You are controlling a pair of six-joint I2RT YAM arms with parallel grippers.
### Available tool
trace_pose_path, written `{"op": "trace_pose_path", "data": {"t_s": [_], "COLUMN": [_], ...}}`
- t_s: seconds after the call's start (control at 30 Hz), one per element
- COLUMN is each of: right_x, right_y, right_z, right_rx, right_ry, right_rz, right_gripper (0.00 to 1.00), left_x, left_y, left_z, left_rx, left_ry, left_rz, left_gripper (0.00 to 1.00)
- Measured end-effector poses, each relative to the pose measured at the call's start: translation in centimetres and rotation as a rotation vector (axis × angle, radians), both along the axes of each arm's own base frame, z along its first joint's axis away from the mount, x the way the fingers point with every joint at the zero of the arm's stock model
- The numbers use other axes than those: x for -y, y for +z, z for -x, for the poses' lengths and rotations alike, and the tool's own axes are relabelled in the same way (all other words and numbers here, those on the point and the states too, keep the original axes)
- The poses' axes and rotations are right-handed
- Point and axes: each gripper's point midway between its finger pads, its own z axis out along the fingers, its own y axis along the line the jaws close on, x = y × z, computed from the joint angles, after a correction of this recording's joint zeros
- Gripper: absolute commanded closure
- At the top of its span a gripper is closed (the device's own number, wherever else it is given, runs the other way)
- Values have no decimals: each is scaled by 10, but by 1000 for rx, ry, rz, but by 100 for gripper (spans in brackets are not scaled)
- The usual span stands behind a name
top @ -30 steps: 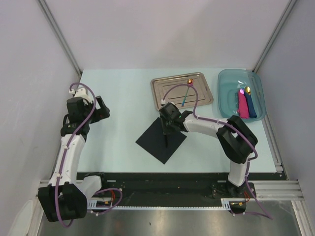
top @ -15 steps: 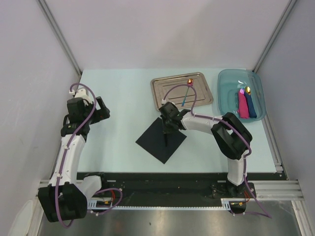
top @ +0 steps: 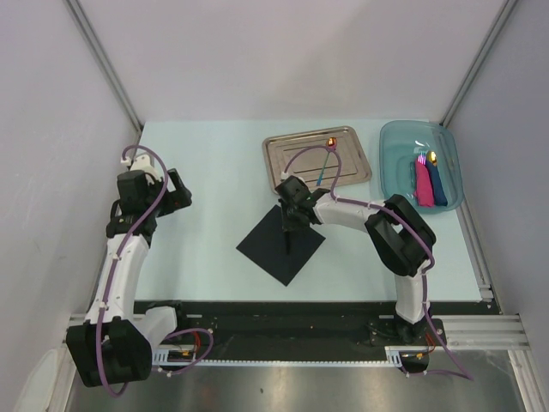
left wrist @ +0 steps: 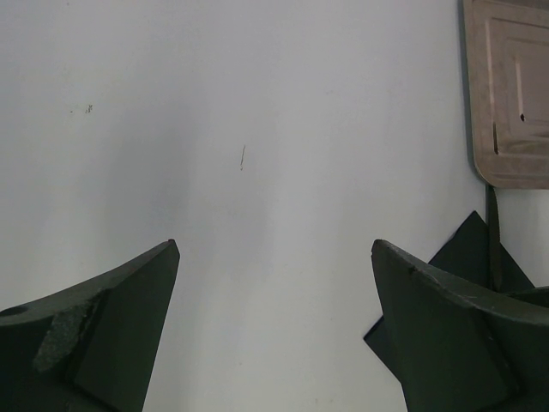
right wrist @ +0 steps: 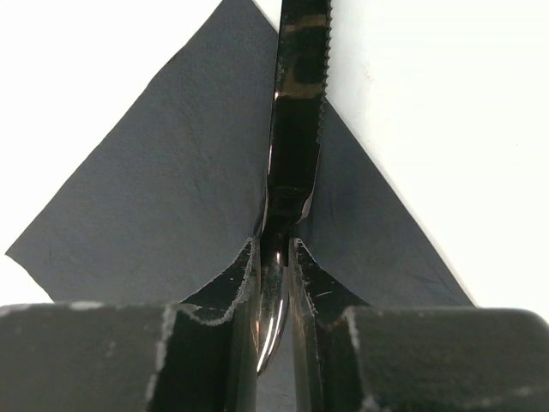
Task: Place the utensils on the paper napkin and roll it up
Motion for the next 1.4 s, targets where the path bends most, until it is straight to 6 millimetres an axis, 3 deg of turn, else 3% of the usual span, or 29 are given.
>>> {"op": "trace_pose_path", "data": {"t_s": [1.4], "right_x": [-7], "right_y": [8], "right_z": [13], "right_rx": [14], "right_ry": [19], "right_rz": [-1], "right_gripper": [100], "left_x": [1], "left_y": [-14], "left_z": [6], "left_rx": [-34], "left_ry": [0], "left_rz": [5], "left_gripper": [0]}}
